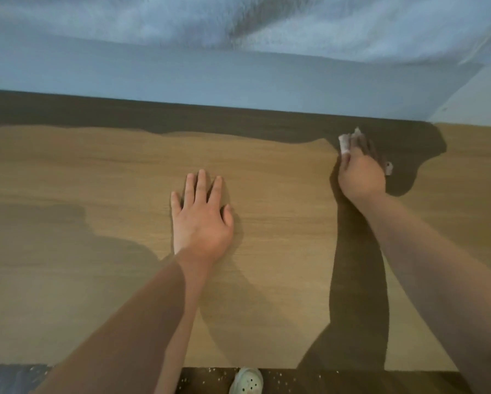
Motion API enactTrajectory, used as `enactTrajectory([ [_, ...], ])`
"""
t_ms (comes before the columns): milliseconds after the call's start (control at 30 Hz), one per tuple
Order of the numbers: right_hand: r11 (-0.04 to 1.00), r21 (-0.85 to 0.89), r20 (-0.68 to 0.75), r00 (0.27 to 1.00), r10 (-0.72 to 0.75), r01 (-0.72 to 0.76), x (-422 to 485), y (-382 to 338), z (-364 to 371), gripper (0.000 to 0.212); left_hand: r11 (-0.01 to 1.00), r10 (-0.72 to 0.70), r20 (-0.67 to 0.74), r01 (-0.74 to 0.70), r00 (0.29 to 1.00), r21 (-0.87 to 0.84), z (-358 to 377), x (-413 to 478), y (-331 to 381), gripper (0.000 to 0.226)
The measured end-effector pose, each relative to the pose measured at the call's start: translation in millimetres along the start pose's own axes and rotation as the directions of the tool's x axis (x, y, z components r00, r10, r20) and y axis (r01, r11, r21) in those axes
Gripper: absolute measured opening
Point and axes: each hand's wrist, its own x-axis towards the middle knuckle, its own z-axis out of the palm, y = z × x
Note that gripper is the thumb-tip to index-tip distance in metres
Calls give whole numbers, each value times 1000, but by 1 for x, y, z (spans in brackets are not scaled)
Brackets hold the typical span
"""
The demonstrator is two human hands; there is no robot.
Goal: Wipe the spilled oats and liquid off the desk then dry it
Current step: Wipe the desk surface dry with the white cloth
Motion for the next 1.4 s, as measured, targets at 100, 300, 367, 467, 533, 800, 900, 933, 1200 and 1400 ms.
enactTrajectory([
  [100, 994, 20, 2, 995, 104, -104, 32, -25, 6, 53, 1000, -4, -5, 4, 1000, -9, 1, 1, 0, 61],
  [300, 944, 2, 80, 941, -330, 331, 6, -123, 19, 54, 1000, -11, 1, 11, 1000, -23, -1, 0, 1, 61],
  [367, 834, 11, 159, 822, -546, 552, -31, -130, 24, 53, 1000, -10, 3, 10, 1000, -26, -2, 0, 1, 61],
  [467, 701, 48, 254, 670, -697, 711, -68, -94, 17, 53, 1000, -9, 23, 10, 1000, -28, -2, 0, 2, 61],
  [533, 694, 16, 239, 671, -701, 719, -61, -65, 10, 55, 1000, -15, 28, 16, 1000, -23, -2, 0, 1, 61],
  [800, 922, -26, 142, 915, -378, 385, -41, -84, 19, 55, 1000, -3, 26, 3, 1000, -11, -2, 0, 1, 61],
  [900, 836, -39, 172, 828, -535, 548, -113, -91, 26, 59, 1000, -1, 27, 1, 1000, -24, -3, 0, 1, 61],
  [933, 821, -34, 195, 809, -554, 570, -132, -86, 26, 59, 1000, 0, 33, 0, 999, -23, -4, 0, 1, 60],
  [1200, 990, -51, 118, 985, -125, 131, -84, -70, 20, 56, 1000, 18, 62, -18, 998, -1, -3, 1, 1, 61],
  [1400, 936, -83, 176, 930, -323, 341, -184, -84, 27, 59, 999, 32, 75, -32, 997, 1, -4, 1, 1, 62],
])
